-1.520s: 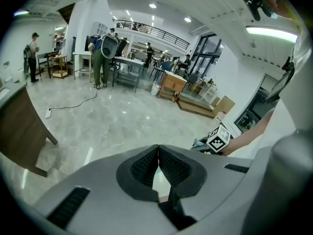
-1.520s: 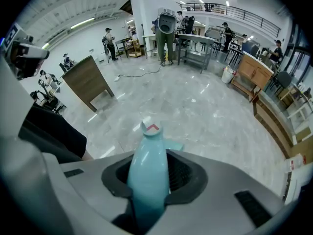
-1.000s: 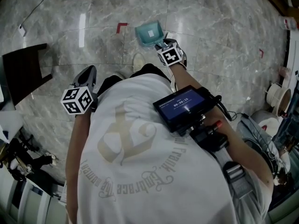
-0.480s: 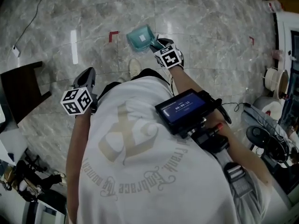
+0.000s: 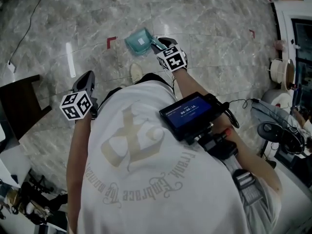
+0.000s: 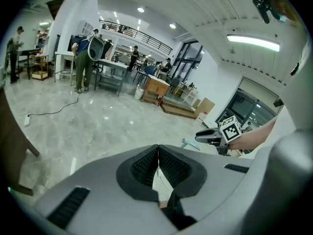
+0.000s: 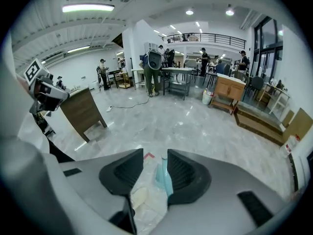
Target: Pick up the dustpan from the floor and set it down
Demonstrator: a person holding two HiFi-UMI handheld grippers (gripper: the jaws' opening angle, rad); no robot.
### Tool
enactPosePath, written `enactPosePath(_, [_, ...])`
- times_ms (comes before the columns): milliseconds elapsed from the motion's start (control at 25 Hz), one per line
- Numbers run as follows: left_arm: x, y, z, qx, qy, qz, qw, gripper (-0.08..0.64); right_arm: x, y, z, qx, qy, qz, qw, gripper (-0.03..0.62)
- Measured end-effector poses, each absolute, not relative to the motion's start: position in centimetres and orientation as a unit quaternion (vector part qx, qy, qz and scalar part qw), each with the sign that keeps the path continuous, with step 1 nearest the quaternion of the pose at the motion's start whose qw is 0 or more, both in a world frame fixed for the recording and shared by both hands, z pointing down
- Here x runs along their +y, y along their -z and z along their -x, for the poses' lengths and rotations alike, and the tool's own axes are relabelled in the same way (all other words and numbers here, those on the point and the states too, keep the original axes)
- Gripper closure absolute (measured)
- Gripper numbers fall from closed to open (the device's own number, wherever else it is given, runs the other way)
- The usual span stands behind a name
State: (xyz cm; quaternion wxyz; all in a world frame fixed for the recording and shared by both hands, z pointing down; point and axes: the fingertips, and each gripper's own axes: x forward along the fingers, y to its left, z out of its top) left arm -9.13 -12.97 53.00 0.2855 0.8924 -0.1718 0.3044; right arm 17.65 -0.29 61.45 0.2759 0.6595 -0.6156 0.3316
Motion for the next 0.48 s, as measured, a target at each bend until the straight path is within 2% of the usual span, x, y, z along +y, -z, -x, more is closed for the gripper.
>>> enactPosePath(360, [-14.0,-54.7,7.5,-0.147,-0.304,-0.899,0.279,0.547,-2.4,-57.3,-18.3,-0.619,-0.282,-0.696,0.232,0.534])
enactPosePath(480, [-14.3,-55.2,6.5,-0.135,-0.302,-0.902,0.276,0.548,-2.8,-56.2,-18.3,-0.621,-0.274,-0.700,0.223,0.554])
